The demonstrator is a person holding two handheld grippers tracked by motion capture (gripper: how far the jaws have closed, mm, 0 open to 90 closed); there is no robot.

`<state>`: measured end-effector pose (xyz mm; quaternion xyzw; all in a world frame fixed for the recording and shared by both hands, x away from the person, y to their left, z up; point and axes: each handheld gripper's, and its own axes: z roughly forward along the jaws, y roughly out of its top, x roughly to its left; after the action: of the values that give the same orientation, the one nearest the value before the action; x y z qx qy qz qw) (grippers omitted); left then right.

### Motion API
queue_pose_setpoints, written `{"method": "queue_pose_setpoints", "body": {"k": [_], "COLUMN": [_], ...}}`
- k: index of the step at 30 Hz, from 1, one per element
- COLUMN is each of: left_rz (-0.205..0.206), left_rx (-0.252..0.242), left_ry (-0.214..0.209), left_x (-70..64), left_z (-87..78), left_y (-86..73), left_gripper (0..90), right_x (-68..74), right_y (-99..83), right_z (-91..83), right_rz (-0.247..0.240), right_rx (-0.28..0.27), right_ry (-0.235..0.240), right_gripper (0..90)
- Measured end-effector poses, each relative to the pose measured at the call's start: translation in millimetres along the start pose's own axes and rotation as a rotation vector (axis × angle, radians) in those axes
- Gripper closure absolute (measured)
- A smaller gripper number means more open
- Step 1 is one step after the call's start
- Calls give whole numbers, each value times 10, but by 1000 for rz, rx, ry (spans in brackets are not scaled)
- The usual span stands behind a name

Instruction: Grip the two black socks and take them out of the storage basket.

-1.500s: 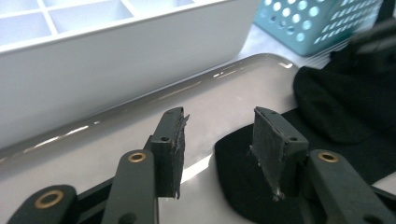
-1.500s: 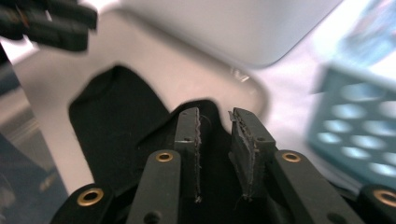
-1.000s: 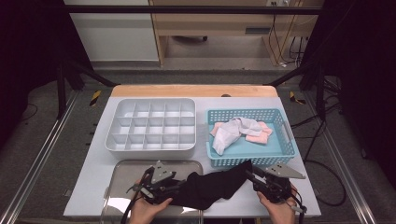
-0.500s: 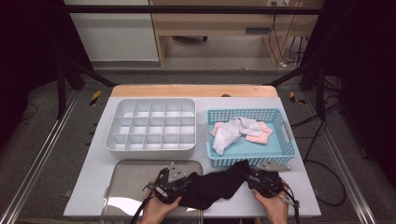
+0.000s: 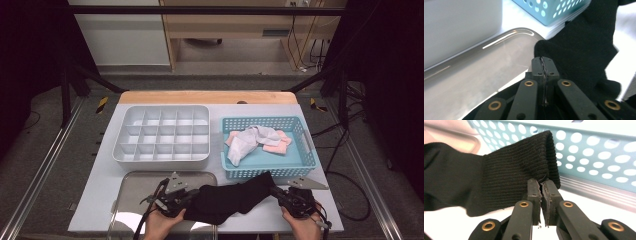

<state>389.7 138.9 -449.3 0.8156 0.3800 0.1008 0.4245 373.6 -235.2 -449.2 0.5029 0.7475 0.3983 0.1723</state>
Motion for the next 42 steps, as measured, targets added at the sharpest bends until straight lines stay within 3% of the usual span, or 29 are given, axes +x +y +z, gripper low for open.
{"method": "queue_pose_setpoints", "body": {"k": [5,9,17,22,25,30,32,37,42], "left_rz": [-29,-59,-92,-99,-63,-37,-31,-36,-25], "left_rx": [-33,-46,-26,13,34,21,19,15,13], "left_ry": [-11,3,34,48,75,98,107,116,129], "left_x": [100,214,378,418,399,386,379,381,368], "left_z": [-250,-406,-588,-517,-414,-346,-347,-333,-320], "left_y": [-24,-90,-301,-373,-372,-367,-370,-363,-362], "left_gripper": [886,885,884,882,880,871,866,876,877], "right_x": [87,224,448,537,545,514,518,595,766], "right_y": [94,157,199,208,195,142,132,172,113], "right_z": [-172,-198,-16,155,299,489,478,349,524], "right_rz": [1,-2,-2,-22,-60,-82,-104,-124,-157], "right_rx": [-41,-60,10,65,91,90,51,-51,11], "right_ry": [43,102,186,178,108,68,57,81,171], "right_gripper": [859,859,859,857,853,781,728,672,643]}}
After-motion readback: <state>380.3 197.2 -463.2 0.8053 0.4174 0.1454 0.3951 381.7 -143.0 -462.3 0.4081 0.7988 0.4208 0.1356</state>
